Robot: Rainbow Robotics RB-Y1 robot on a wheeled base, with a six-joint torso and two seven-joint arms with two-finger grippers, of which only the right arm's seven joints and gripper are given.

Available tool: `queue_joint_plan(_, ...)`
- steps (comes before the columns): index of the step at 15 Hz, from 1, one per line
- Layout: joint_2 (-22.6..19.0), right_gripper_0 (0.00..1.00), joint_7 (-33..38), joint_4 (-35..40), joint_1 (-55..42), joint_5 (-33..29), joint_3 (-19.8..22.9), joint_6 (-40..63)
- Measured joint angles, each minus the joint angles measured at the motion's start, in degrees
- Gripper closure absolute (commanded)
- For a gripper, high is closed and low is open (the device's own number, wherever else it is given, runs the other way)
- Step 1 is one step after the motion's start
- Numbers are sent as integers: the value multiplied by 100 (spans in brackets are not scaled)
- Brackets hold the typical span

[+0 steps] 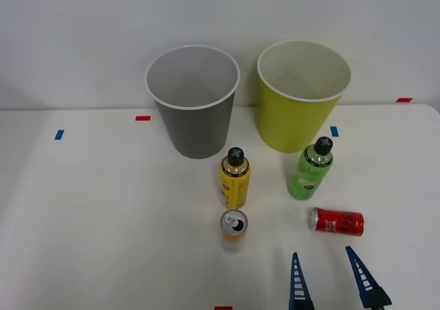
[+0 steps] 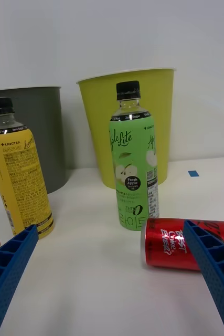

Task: Put cans in the gray bin, plastic bottles in the light green bin

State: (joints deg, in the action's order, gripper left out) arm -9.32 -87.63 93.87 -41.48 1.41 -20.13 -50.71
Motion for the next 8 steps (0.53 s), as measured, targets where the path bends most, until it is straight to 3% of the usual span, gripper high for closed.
queue_joint_plan(8, -75, 5, 3, -115, -17, 227, -97, 16)
